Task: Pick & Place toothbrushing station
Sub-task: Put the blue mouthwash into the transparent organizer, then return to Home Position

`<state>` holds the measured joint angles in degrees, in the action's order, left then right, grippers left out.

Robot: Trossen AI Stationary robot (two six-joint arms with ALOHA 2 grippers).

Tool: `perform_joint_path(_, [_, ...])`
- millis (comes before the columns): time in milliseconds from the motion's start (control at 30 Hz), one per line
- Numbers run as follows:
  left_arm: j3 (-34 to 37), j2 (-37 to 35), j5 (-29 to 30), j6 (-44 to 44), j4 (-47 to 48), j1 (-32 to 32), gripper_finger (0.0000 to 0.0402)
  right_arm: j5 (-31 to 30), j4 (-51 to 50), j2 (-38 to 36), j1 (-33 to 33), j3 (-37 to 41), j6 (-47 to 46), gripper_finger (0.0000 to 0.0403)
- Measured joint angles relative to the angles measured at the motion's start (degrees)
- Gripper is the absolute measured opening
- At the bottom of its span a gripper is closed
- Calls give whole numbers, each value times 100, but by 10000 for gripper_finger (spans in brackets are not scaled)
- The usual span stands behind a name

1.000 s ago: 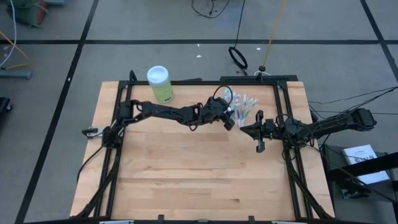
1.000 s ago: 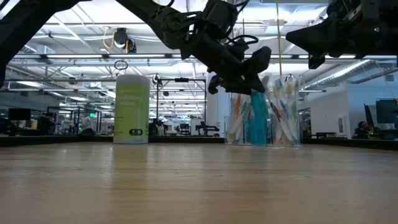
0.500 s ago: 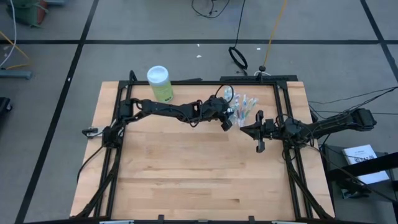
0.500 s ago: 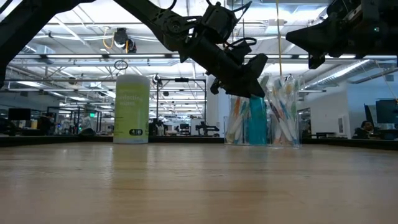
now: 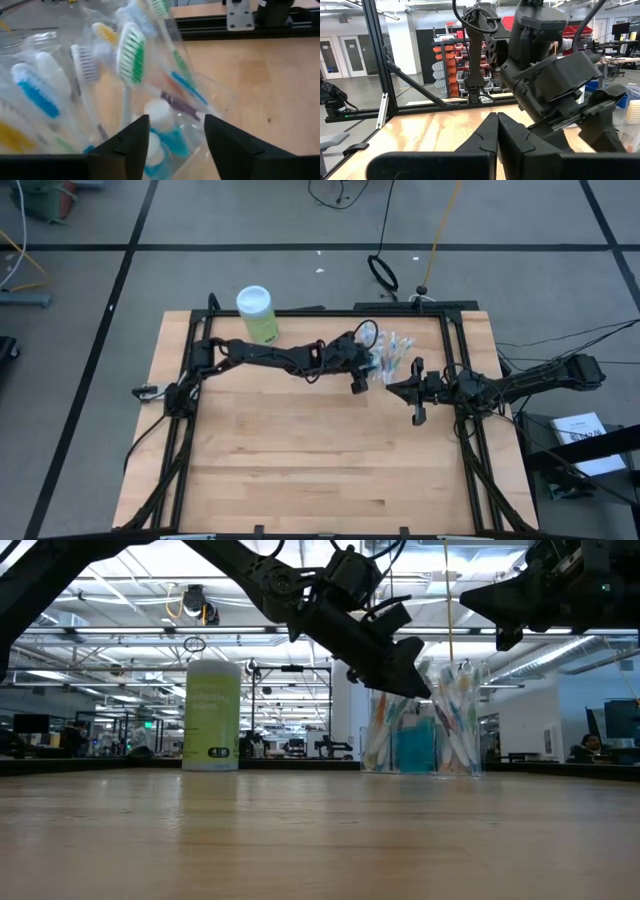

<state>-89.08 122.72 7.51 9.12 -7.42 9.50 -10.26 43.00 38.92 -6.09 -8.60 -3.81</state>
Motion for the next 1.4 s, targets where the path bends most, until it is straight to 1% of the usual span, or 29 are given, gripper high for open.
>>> perform_joint_path(100, [0, 0, 1, -42, 0, 36, 214, 0, -2, 0, -1, 0, 0, 0])
perform_joint_path(167, [0, 0, 2, -38, -23, 50, 223, 1, -2, 0, -1, 2, 0, 0])
perform_joint_path(333, [-2, -9, 2, 16, -236, 38, 226, 2, -2, 0, -1, 2, 0, 0])
perform_joint_path(500, [-2, -133, 0, 291, -127, -22, 208, 2, -7, 0, 0, 4, 0, 0])
perform_joint_path(633, [-8, -571, -2, 448, 503, -101, 171, 7, -246, -9, -2, 4, -1, 0])
perform_joint_path(800, [-7, -1427, -4, 486, 1925, -122, 111, 73, -391, -22, -4, 11, -31, 0])
perform_joint_path(933, [-7, -2306, -7, 383, 3090, -31, 68, 614, -671, -115, -2, 9, -16, 0])
perform_joint_path(967, [-7, -2539, -7, 368, 3417, -6, 58, 659, -760, -147, -3, 9, 44, 0])
perform_joint_path(1067, [118, -3246, -7, 321, 4036, 72, 28, 561, -1004, -283, -2, 11, 182, 0])
perform_joint_path(1167, [594, -4068, -5, 313, 4040, 108, 5, 587, -1180, -475, -7, 9, 190, 0])
perform_joint_path(1267, [1340, -4972, -9, 308, 3957, 135, 11, 588, -1490, -738, -39, 7, 256, 0])
perform_joint_path(1400, [2646, -6253, -30, 242, 3528, 117, 17, 588, -2101, -1163, -48, 4, 622, 0])
